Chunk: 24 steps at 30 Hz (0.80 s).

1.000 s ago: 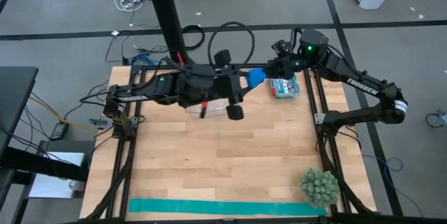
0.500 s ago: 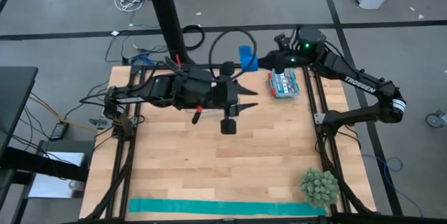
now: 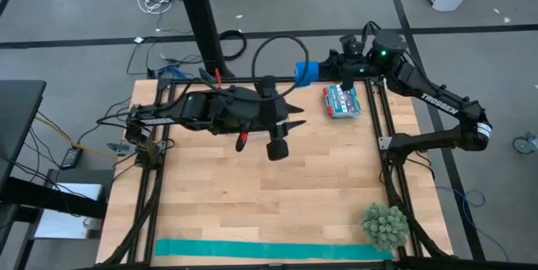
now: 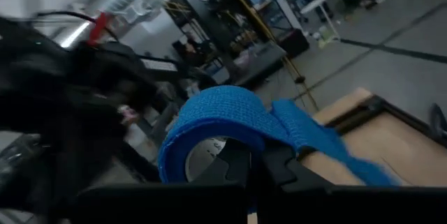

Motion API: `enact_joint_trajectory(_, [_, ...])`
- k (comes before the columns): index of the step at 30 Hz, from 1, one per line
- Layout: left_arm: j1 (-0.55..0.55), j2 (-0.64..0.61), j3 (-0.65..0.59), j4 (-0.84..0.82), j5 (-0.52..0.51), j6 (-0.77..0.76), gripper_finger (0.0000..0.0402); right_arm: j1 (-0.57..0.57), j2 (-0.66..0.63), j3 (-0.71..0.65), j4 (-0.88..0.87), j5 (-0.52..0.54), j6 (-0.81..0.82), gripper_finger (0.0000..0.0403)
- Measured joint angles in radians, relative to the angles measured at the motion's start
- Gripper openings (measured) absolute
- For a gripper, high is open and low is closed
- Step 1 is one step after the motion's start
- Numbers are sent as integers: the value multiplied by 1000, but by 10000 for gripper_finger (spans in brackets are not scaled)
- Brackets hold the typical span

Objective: Roll bandage

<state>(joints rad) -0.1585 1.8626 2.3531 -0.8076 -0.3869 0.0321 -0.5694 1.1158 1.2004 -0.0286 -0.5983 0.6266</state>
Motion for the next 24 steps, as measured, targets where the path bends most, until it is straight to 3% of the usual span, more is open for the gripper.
enact_joint_trajectory(3, [7,0,-1,-58,-10,-126,129,0,-11,34,0,-32,8,0])
enact_joint_trajectory(12, [37,26,-1,-86,-39,-277,129,54,-12,174,-1,-98,54,0])
enact_joint_trajectory(24, [83,40,-2,34,-9,-314,129,167,-12,234,-5,-69,111,0])
